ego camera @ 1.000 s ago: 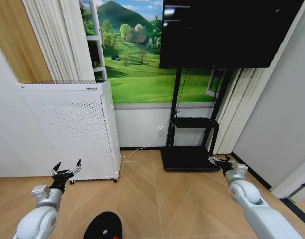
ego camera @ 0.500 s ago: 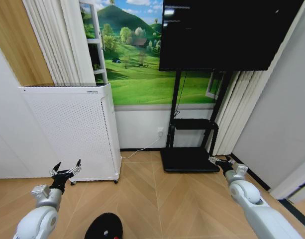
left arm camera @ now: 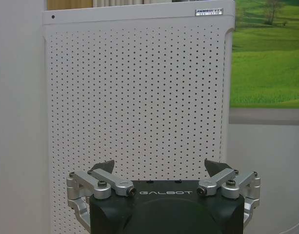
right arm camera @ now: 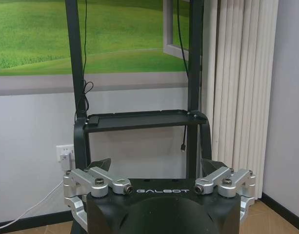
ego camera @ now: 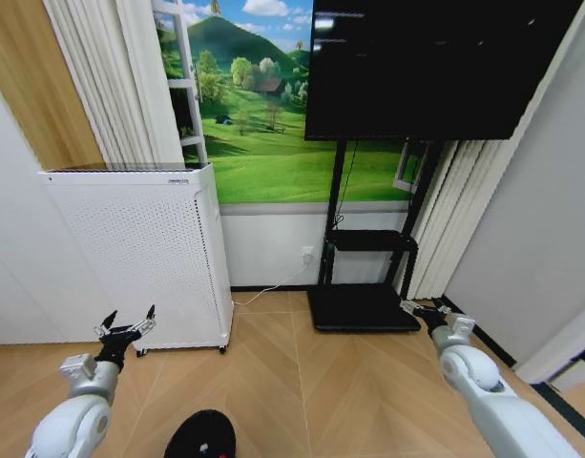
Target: Pick up the trash bin and place the garbage on the floor into it.
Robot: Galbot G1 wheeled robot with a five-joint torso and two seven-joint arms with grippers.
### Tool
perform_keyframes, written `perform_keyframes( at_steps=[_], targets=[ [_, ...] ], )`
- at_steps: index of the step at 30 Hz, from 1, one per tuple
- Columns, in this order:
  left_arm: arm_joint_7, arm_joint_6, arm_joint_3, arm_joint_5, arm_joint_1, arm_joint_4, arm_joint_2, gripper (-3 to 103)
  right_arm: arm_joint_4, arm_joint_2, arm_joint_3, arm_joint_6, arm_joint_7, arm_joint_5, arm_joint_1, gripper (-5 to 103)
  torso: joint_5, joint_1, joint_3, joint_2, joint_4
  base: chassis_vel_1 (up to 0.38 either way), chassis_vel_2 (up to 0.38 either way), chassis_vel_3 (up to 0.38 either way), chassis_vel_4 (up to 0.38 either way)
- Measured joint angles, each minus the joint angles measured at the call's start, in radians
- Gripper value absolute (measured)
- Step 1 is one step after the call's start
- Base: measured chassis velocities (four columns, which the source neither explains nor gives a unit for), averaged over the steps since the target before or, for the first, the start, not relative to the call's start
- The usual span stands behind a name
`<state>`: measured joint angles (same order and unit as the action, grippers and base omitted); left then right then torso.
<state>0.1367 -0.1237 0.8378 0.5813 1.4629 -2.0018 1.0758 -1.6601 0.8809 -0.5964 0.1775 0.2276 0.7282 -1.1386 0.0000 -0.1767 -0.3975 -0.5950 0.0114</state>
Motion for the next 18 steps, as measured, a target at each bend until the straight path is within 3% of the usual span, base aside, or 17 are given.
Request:
perform_keyframes(
  at_steps=[8,18],
  targets=[
    [0.0,0.0,0.0,0.0,0.0,0.0,0.0,100,0.0,0.0,0.0,0.0,0.0,0.0,0.0,100,0.0002,0.001,0.002,0.003,0.0001,0.04,0.031,-0.036,-0.029],
    [0.0,0.0,0.0,0.0,0.0,0.0,0.0,100,0.0,0.0,0.0,0.0,0.0,0.0,0.0,100,-0.0005,0.003,0.004,0.006,-0.0004,0.167,0.164,-0.171,-0.162]
  ],
)
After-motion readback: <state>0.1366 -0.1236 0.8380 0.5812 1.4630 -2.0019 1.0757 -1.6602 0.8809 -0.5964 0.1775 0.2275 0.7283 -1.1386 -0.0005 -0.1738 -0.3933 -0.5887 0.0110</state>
